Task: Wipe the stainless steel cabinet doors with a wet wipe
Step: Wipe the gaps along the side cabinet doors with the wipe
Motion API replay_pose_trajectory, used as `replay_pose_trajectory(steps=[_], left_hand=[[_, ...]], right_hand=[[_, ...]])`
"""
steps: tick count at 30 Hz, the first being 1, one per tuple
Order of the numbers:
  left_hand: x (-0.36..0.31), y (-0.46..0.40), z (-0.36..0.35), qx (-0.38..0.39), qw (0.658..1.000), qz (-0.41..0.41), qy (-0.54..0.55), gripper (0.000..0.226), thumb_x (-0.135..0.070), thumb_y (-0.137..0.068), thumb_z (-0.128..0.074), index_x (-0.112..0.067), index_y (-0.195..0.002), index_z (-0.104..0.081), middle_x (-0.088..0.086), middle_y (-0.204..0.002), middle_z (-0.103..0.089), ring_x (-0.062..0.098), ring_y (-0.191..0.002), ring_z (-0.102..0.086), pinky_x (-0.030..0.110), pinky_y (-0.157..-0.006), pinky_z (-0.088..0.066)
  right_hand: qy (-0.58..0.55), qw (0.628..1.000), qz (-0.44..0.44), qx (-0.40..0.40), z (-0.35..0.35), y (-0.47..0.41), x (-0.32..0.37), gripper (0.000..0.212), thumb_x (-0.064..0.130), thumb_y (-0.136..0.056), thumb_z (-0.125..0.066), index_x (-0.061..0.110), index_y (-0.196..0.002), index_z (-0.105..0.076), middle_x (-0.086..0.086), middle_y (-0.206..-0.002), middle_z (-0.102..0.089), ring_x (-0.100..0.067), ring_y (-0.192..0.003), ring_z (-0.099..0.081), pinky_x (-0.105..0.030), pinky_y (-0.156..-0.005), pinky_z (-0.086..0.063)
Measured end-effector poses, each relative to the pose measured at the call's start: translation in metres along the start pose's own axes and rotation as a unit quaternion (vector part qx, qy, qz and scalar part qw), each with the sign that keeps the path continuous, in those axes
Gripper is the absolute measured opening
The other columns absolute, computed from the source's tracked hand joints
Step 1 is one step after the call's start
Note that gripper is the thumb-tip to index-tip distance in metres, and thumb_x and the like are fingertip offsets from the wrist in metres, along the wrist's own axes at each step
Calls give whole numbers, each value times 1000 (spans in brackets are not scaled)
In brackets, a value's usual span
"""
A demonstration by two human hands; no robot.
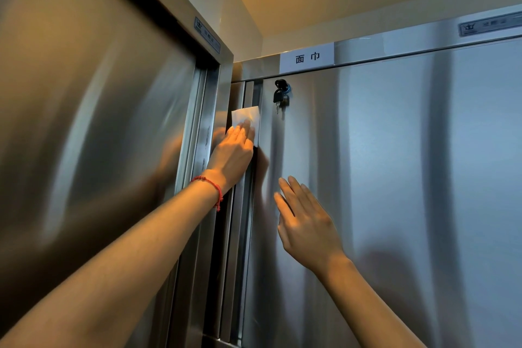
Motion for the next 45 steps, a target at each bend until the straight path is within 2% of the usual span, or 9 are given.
replay_pose_trajectory(steps=[4, 9, 15, 18, 22, 28, 35, 39, 45], left_hand=[[2, -3, 4, -1, 1000, 10, 17, 52, -1, -101, -24, 5, -147, 0, 26, -154, 0, 31, -145, -7, 35, -116, -1], [-6, 10, -3, 1, 1000, 0, 13, 50, -2, -101, -22, 6, -147, -3, 27, -154, -3, 32, -144, -7, 37, -116, -3], [-2, 6, -1, -4, 1000, -4, 16, 51, -2, -101, -23, 6, -147, -2, 26, -154, -2, 31, -145, -8, 37, -118, -5], [0, 0, 1, -12, 1000, -3, 10, 53, -1, -100, -24, 6, -147, 0, 27, -154, -3, 31, -145, -8, 36, -116, -4], [7, -11, 7, -15, 1000, 3, 23, 53, -1, -101, -24, 6, -147, 0, 26, -154, -3, 30, -145, -9, 35, -116, -3], [12, -22, 13, -17, 999, 18, 40, 55, 1, -99, -26, 5, -147, 1, 25, -155, -2, 30, -145, -10, 33, -115, -2], [20, -38, 20, -28, 998, 24, 45, 56, 0, -99, -30, 6, -147, -1, 25, -155, -7, 30, -144, -14, 33, -116, -6], [21, -42, 22, -33, 998, 28, 42, 55, -2, -99, -31, 6, -147, -4, 26, -154, -10, 30, -143, -16, 34, -115, -8], [19, -36, 17, -36, 998, 27, 41, 56, -2, -100, -31, 5, -147, -2, 25, -155, -7, 30, -144, -13, 34, -116, -6]], right_hand=[[-1, 1000, -1, 6, 0, 1, -1, 50, 24, -77, -71, 4, -122, -63, -18, -133, -55, -34, -127, -49, -45, -106, -35], [-3, 1000, -4, -3, 1, 1, 0, 45, 24, -80, -60, 3, -120, -64, -18, -132, -56, -34, -127, -49, -45, -106, -34], [1, 1000, -2, 1, 1, 0, 0, 50, 24, -76, -72, 3, -120, -65, -18, -131, -57, -34, -126, -50, -45, -106, -34], [1, 1000, -1, -2, 3, 0, 0, 49, 23, -75, -72, 4, -120, -65, -18, -131, -57, -34, -126, -50, -45, -105, -35], [-2, 1000, 1, -4, 3, 0, 1, 46, 22, -79, -62, 3, -121, -64, -18, -132, -56, -33, -127, -49, -44, -106, -36], [6, 1000, 4, 4, 1, 1, 1, 50, 22, -75, -70, 4, -121, -64, -18, -133, -55, -33, -128, -48, -44, -107, -37], [7, 1000, 5, -7, 2, 1, 1, 47, 21, -76, -65, 5, -120, -65, -17, -132, -56, -32, -128, -49, -43, -108, -36], [3, 1000, 4, -14, 4, 1, 2, 43, 21, -82, -52, 5, -119, -65, -17, -132, -57, -32, -127, -49, -42, -107, -37], [7, 1000, 4, -14, 4, 2, 2, 46, 21, -76, -65, 5, -119, -66, -17, -131, -57, -32, -127, -50, -42, -107, -35]])
Point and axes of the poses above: each hand's wrist, its own y-axis away from the middle knuckle, its own z-axis out of the back of the hand, x = y × z, the point moved 6 cm from there along -y, towards the middle knuckle
